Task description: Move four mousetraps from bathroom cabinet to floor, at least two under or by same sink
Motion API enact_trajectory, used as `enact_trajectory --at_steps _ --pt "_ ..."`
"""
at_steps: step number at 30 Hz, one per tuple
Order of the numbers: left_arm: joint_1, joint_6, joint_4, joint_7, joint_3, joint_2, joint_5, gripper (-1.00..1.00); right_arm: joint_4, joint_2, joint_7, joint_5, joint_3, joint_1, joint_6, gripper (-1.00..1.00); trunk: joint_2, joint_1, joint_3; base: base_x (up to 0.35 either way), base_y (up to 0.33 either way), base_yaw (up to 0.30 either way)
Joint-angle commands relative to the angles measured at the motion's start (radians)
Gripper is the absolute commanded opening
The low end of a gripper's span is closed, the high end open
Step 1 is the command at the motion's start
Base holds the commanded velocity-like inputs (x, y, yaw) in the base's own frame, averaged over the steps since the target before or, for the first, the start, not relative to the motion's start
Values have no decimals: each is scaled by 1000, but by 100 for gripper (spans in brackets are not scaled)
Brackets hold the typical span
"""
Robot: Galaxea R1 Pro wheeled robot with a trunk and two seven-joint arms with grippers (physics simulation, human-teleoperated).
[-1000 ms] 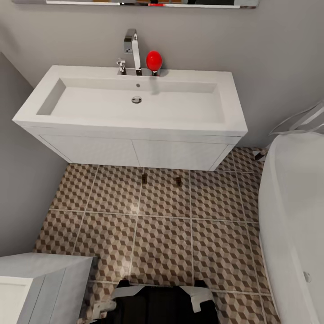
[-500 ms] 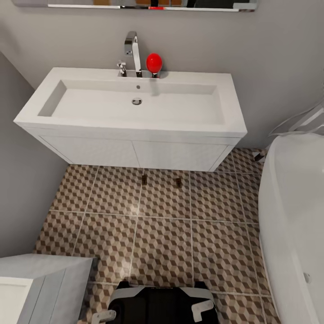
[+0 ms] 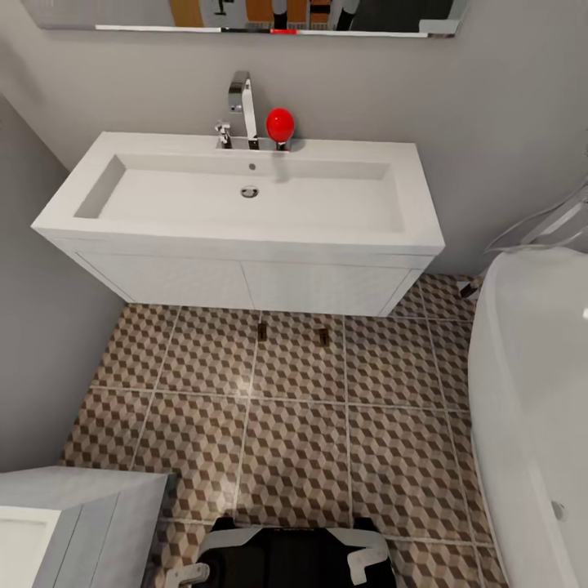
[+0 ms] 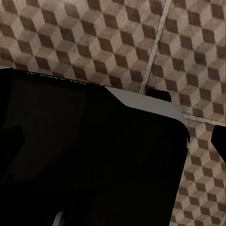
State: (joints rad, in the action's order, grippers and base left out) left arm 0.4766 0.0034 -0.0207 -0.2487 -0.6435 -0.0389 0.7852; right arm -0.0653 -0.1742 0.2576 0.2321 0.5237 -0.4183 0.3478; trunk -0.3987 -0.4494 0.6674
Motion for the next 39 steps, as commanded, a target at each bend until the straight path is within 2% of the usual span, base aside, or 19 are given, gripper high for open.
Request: enact_trajectory --at_steps 1,13,39 --pt "0 0 -1 -4 -8 0 8 100 1 0 3 9 9 0 3 100 -1 -1 -1 0 0 0" --pt "0 -41 1 -4 -8 1 9 100 1 0 4 9 9 0 3 100 -1 -1 -20 0 0 0" --pt "-1 -43 1 -4 -8 1 9 100 1 1 3 9 9 0 3 100 -1 -1 -61 0 0 0"
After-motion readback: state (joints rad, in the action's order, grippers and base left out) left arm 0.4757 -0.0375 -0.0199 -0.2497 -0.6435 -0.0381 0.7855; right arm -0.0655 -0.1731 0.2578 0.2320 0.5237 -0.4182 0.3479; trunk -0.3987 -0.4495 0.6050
